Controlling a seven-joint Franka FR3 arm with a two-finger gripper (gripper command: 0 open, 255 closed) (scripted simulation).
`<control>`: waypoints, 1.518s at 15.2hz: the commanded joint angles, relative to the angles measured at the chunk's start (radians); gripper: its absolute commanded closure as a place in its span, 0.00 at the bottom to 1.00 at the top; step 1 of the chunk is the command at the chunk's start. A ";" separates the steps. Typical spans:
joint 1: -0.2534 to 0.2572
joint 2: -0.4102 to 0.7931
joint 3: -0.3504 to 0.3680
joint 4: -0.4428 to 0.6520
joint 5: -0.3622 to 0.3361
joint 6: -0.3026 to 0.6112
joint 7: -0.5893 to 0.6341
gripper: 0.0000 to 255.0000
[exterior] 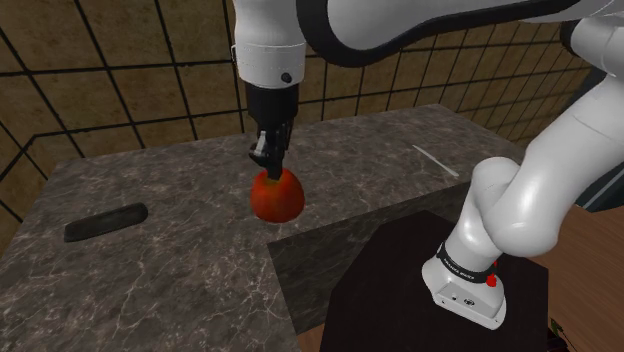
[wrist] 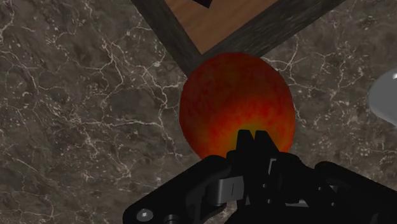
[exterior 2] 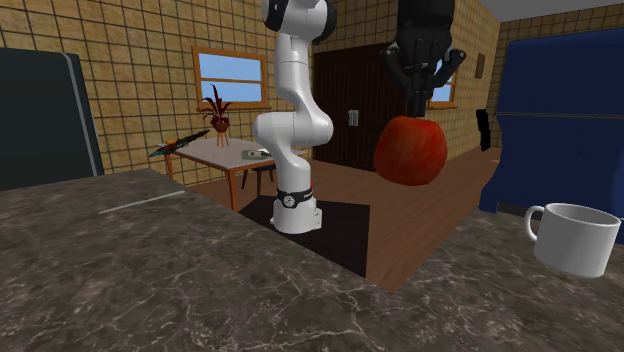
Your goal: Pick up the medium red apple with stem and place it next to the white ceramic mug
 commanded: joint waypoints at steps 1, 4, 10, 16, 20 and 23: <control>0.020 -0.013 0.030 -0.010 0.010 -0.001 0.048 1.00; 0.048 -0.015 0.077 -0.006 0.021 -0.004 0.120 1.00; 0.100 0.011 0.177 0.032 0.028 -0.010 0.272 1.00; 0.128 0.041 0.236 0.027 0.024 0.026 0.358 1.00; 0.130 0.042 0.239 -0.026 0.025 0.080 0.358 1.00; 0.131 0.046 0.243 -0.063 0.024 0.120 0.359 1.00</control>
